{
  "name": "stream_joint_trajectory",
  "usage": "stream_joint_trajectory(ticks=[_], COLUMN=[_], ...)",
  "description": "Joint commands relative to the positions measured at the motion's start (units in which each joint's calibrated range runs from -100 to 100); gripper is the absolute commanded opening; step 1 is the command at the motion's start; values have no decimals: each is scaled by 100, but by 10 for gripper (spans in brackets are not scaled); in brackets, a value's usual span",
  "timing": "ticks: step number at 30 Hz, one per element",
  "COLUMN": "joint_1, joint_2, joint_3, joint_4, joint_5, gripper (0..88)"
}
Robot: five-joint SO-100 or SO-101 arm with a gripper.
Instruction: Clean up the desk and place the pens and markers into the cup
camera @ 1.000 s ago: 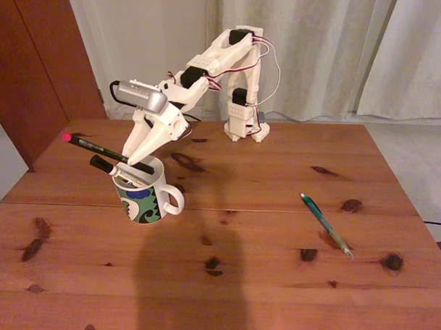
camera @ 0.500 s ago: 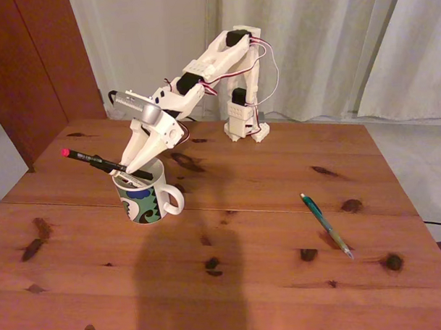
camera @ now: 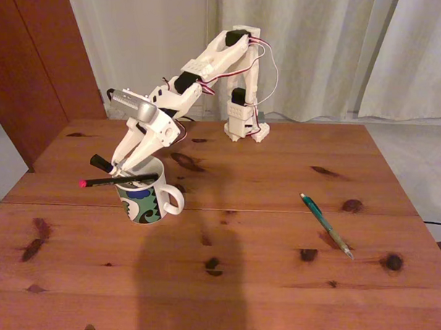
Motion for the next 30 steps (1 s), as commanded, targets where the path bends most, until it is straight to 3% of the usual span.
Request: stream_joint_trajectory(ticks=[1,8,14,25,30], joint_1=[-11,-92,-888,-2657,-3340], joint_2=[-19,-110,-425,-2171,-2229], joint_3=[-38,-38,-47,-56,-56], joint_4=[-142,-73,168,3901,4744], joint_5=[25,35,281,449,475], gripper=[155,155,154,113,115])
